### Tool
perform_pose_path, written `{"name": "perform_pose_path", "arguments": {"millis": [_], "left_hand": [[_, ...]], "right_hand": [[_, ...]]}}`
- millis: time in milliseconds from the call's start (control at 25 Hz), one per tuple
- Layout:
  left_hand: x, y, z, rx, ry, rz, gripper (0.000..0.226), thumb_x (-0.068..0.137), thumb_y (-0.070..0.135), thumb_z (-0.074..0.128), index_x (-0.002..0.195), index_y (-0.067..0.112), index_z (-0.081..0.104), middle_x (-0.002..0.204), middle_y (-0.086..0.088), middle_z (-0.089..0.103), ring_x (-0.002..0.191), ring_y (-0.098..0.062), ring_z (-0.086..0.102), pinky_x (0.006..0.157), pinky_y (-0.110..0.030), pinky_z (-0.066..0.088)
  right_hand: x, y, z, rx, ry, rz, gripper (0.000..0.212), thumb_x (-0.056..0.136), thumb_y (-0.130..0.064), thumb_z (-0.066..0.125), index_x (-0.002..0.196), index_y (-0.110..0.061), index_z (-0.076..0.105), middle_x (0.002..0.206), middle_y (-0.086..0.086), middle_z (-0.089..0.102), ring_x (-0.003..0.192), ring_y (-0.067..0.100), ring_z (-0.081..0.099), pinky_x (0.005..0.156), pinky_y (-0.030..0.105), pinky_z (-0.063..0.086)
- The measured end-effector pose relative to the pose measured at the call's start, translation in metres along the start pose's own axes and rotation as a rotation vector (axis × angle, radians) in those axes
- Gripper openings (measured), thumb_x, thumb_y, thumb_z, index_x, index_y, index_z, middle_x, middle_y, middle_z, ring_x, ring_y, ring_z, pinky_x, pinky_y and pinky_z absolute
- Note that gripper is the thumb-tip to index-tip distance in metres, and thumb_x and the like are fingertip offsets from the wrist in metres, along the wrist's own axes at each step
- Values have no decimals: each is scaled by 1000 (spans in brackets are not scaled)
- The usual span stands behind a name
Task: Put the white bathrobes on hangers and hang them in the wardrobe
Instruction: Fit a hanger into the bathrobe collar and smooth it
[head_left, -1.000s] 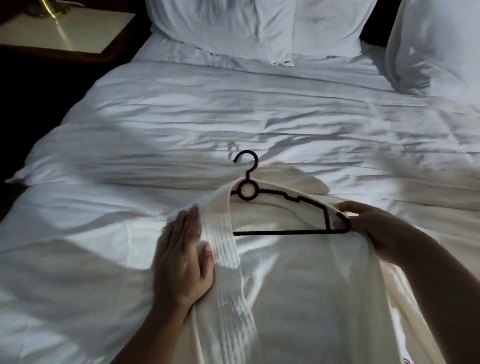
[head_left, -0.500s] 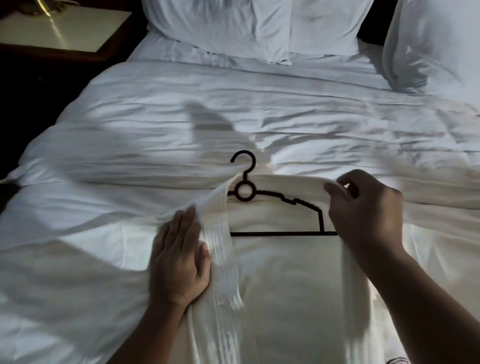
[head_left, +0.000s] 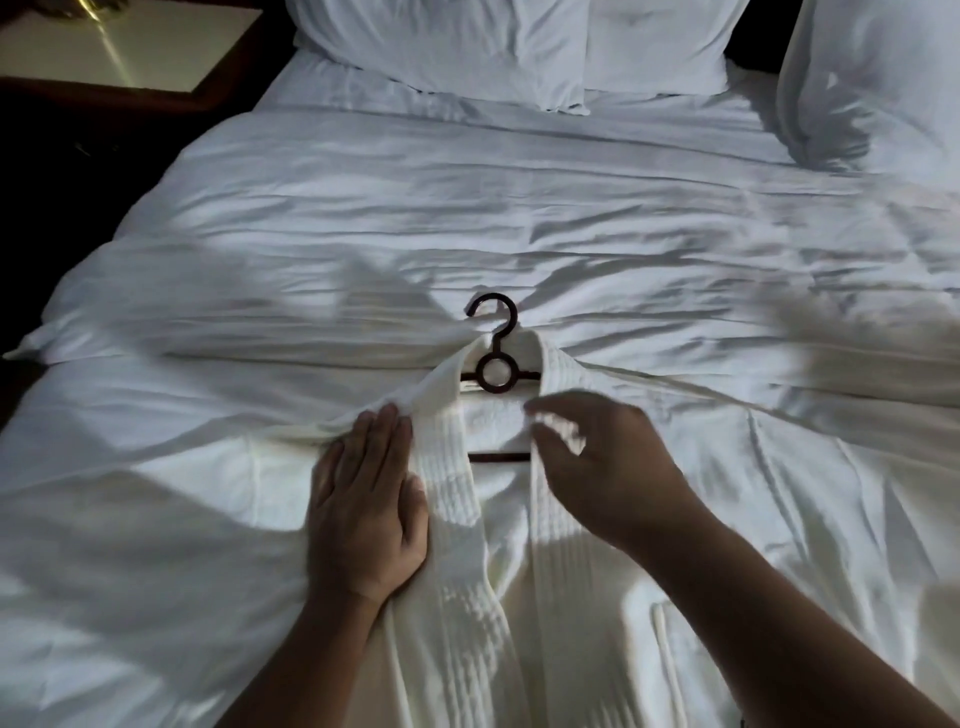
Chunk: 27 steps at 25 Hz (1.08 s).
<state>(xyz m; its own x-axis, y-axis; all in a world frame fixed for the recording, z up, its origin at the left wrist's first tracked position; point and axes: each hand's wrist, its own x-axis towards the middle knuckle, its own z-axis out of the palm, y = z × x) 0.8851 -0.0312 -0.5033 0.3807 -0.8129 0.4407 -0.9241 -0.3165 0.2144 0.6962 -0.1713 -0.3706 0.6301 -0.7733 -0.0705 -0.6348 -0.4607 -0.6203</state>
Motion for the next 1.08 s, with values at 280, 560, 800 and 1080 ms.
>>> {"name": "perform_pose_path", "arguments": {"millis": [280,560,800,1080], "left_hand": [[0,-1,0,28,-45,-19,62,95,26,44,154,8,42,163,-7,35,153,-26,29,117,-53,32],[0,0,0,41,-69,-37,64,95,29,42,156,9,39,164,-7,33,155,-24,26,119,-52,30],[-1,3,-2,82,-75,-39,62,97,27,41,157,13,38,165,-6,31,155,-24,23,119,-55,27],[-3,0,0,65,-35,-2,58,97,24,44,154,14,43,164,-8,34,154,-29,28,116,-59,29]], "right_hand": [[6,55,56,-504,-71,50,75,101,-61,17,161,-28,-13,164,-2,-34,151,23,-32,126,50,-6],[14,61,60,-514,41,0,83,91,-65,38,163,-34,8,172,-3,-4,158,27,-4,122,54,14],[42,54,53,-588,92,-12,81,88,-48,64,158,-27,29,169,1,16,155,29,14,113,56,21],[-18,48,63,-519,62,79,79,99,-55,23,163,-22,-10,170,-4,-19,156,21,-17,127,50,2]]}}
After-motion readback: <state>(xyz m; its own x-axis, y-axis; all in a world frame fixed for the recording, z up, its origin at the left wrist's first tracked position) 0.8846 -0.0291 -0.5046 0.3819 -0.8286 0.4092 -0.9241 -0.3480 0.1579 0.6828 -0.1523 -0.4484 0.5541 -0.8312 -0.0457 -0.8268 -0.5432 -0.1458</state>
